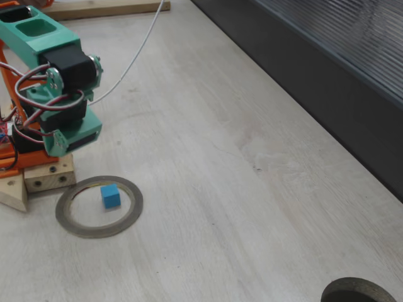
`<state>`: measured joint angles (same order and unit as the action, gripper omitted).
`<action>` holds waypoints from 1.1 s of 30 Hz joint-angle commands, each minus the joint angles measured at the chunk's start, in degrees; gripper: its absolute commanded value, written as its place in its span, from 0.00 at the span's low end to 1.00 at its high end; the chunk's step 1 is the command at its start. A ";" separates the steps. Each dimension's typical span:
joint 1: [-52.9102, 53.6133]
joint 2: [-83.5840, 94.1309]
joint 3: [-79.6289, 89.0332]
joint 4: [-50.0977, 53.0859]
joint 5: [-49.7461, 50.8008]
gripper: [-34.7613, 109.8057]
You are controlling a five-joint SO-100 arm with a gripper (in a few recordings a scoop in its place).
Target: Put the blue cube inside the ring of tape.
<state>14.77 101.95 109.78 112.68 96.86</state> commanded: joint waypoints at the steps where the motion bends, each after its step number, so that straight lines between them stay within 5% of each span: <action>1: 1.23 -0.79 0.97 1.41 0.79 0.24; 14: 11.16 -2.11 0.26 1.76 0.79 0.24; 33: 10.90 -2.11 1.05 1.58 0.44 0.24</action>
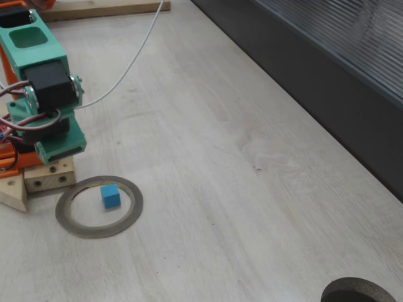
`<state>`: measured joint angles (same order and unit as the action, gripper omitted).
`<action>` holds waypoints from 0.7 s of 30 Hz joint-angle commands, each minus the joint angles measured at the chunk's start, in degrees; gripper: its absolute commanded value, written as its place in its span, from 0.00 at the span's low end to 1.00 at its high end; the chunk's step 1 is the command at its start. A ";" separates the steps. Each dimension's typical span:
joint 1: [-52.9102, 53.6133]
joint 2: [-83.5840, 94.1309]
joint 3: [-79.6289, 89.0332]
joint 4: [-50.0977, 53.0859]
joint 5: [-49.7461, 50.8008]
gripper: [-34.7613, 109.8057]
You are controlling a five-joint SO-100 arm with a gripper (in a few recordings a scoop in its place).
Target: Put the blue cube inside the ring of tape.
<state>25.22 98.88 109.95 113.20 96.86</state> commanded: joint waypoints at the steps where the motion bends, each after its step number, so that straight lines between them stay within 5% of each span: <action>1: 0.44 0.97 0.88 1.05 0.44 0.24; 21: 0.88 0.97 0.97 1.05 0.62 0.24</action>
